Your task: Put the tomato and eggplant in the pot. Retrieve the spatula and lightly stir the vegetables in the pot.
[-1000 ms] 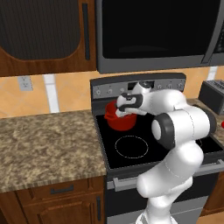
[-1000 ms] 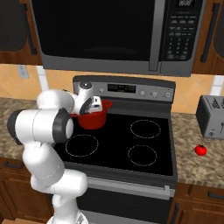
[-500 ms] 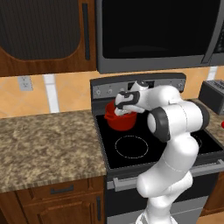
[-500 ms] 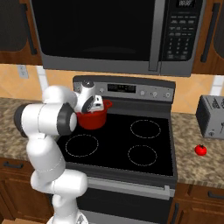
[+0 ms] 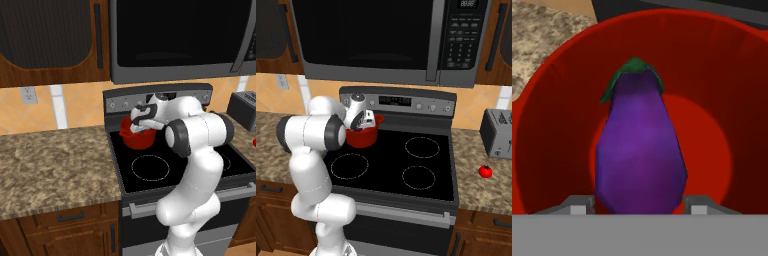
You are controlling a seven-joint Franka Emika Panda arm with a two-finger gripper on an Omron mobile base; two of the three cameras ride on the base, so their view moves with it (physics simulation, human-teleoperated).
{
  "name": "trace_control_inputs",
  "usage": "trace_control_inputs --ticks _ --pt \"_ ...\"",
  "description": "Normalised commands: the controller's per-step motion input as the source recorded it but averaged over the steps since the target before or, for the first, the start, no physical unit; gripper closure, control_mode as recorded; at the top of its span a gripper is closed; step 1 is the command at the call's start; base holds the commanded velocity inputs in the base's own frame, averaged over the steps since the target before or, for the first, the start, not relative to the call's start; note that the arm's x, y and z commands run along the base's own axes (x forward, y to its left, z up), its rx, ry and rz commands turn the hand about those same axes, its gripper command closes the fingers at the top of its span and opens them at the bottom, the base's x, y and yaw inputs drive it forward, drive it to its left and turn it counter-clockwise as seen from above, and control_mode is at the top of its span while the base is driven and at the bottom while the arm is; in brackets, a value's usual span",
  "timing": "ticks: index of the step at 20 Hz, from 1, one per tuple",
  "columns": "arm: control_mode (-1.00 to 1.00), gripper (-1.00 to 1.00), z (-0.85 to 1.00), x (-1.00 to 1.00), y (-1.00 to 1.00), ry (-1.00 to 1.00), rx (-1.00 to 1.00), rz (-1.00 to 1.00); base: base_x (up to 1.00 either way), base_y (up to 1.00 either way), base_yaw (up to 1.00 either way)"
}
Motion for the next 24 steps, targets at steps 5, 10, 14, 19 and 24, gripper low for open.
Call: trace_control_inputs --ticks 5,10,14,19,24 --pt "-1.0 -1.0 -0.01 0.01 0.0 -0.02 0.02 0.0 0.0 0.0 0.0" --pt "-1.0 -1.0 0.28 -0.06 0.0 -0.2 0.04 0.0 0.0 0.0 0.0" --pt "-1.0 -1.0 0.46 -0.38 0.0 -0.16 0.01 0.0 0.0 0.0 0.0" --pt "-1.0 -1.0 0.68 -0.94 0.0 -0.01 -0.03 0.0 0.0 0.0 0.0" --pt "-1.0 -1.0 0.9 -1.0 0.0 0.03 -0.07 0.0 0.0 0.0 0.0"
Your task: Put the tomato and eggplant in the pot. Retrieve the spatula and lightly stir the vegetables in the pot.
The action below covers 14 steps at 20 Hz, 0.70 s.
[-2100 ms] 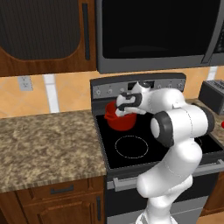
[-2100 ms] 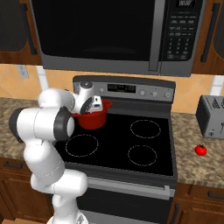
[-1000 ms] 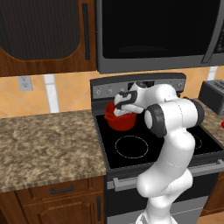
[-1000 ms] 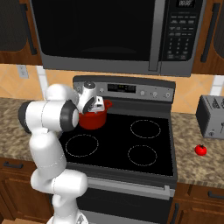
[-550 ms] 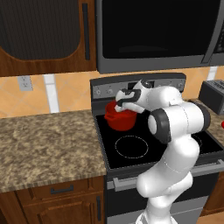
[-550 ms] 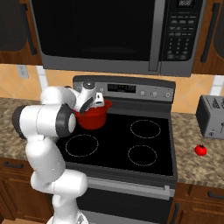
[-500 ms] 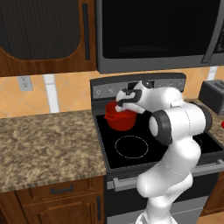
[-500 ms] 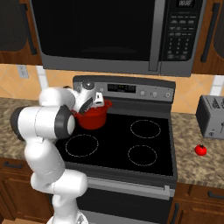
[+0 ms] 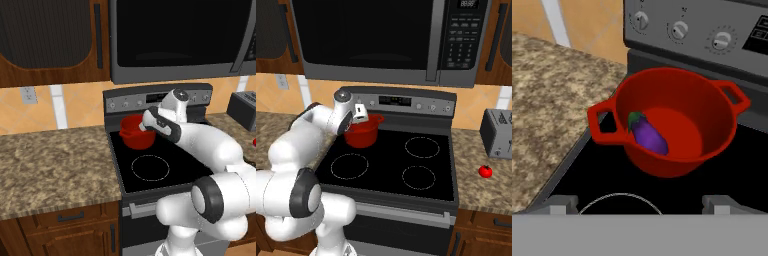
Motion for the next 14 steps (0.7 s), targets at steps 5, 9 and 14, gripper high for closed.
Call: trace_control_inputs --ticks 5,9,14 --pt "-1.0 -1.0 0.65 -1.0 -0.05 -0.03 0.01 0.0 0.0 0.0 0.0" --pt "-1.0 -1.0 0.61 -0.99 -0.05 -0.01 0.02 -0.01 0.0 0.0 0.0" --pt "-1.0 -1.0 0.02 -0.15 -0.02 0.04 -0.03 -0.01 0.0 0.0 0.0"
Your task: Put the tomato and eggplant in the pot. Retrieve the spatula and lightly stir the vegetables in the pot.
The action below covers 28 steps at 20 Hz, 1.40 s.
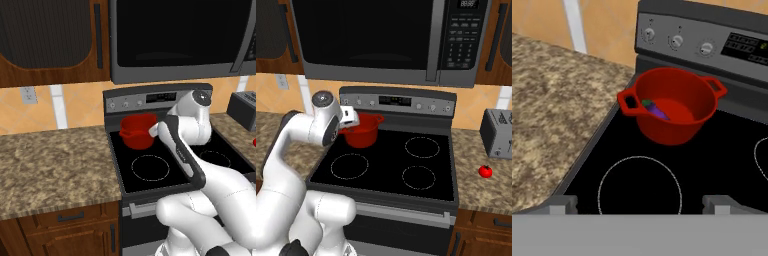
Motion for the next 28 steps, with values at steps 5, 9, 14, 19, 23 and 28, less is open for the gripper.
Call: trace_control_inputs --ticks 5,9,14,19,23,28 --pt "-1.0 -1.0 0.0 0.0 0.0 0.0 0.0 0.0 0.0 0.0 0.0" --pt "-1.0 -1.0 -0.01 0.0 -0.11 0.01 0.0 -0.03 0.0 0.0 0.0" --pt "1.0 -1.0 0.0 0.0 0.0 0.0 0.0 0.0 0.0 -1.0 -0.13" --pt "1.0 -1.0 0.0 0.0 0.0 0.0 0.0 0.0 0.0 -1.0 -0.13" --pt "1.0 -1.0 0.0 0.0 0.0 0.0 0.0 0.0 0.03 -1.0 -0.14" --pt "1.0 -1.0 0.0 0.0 0.0 0.0 0.0 0.0 0.19 -0.79 -0.04"
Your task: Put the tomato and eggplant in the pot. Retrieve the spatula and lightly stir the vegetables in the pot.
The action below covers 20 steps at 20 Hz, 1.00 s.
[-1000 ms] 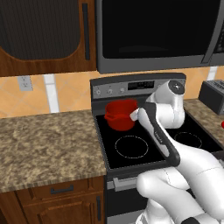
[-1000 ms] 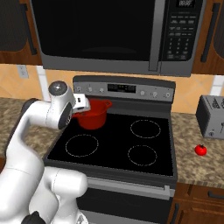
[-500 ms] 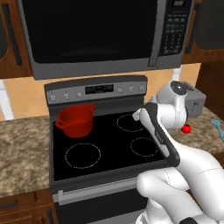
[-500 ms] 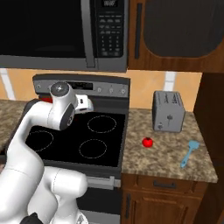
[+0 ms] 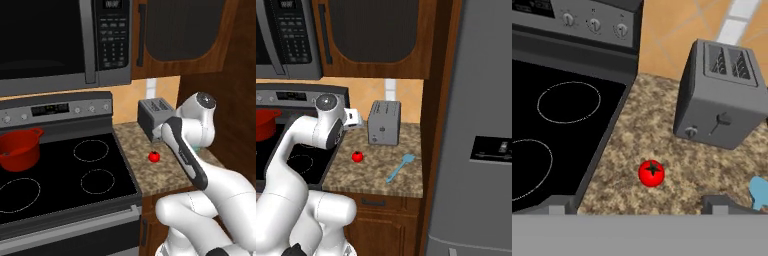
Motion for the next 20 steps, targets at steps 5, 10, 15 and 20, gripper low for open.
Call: trace_control_inputs --ticks 5,10,15,20 --pt "-1.0 -1.0 -0.04 0.0 -0.01 0.04 0.0 0.0 0.02 0.0 0.0" --pt "-1.0 -1.0 -0.63 0.33 0.01 0.31 0.0 -0.01 0.0 0.0 0.0" --pt "-1.0 -1.0 -0.66 0.51 0.04 0.26 0.0 0.0 0.0 0.0 0.0" --pt "-1.0 -1.0 -0.72 0.49 0.07 0.19 0.0 -0.01 0.0 0.0 0.0"
